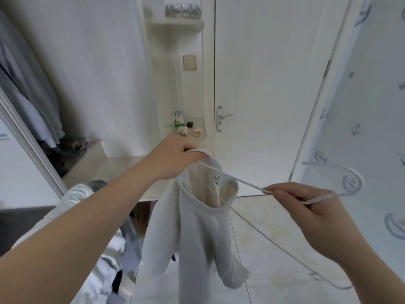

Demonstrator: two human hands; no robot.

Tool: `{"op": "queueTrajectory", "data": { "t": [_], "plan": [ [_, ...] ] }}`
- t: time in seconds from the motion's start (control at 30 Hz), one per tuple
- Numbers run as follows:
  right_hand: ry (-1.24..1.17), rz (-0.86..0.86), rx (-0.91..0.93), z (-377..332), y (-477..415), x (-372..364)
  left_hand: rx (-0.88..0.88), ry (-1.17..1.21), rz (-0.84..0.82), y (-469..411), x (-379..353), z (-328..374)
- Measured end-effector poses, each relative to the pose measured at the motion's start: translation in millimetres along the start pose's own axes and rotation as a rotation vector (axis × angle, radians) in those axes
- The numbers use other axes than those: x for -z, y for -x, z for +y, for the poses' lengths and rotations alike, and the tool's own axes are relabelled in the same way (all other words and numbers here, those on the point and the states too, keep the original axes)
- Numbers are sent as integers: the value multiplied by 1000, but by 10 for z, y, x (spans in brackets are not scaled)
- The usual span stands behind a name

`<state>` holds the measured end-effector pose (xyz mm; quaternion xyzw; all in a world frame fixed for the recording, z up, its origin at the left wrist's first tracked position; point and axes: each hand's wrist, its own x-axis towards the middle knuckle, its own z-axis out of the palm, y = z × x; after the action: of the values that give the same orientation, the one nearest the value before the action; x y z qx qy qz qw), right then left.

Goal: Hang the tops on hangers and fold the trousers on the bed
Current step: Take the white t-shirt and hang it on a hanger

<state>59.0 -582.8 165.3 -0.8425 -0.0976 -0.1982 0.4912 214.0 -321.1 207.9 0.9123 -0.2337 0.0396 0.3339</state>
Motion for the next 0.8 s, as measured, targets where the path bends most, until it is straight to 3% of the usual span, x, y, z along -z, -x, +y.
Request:
{"op": "queueTrajectory", "data": {
  "t": [0.2, 0.4, 0.47, 0.57, 0.7, 0.8],
  "plan": [
    [64, -211, -9, -53, 23, -349, -144, 7, -196, 405, -304, 405],
    [-350, -36, -154, 132, 306, -861, -135, 111, -319, 665, -419, 431],
    [-394, -2, -168, 189, 372, -838, -185, -31, -339, 745, -361, 319],
    [-430, 51, -195, 202, 372, -743, -328, -444, -300, 906, -263, 141],
    [-526, 52, -177, 195, 309, -737, -308, -547, -232, 1143, -402, 174],
    [-457, 14, -137, 120, 264, -896, -309, -537, -206, 1196, -624, 268]
  ]
}}
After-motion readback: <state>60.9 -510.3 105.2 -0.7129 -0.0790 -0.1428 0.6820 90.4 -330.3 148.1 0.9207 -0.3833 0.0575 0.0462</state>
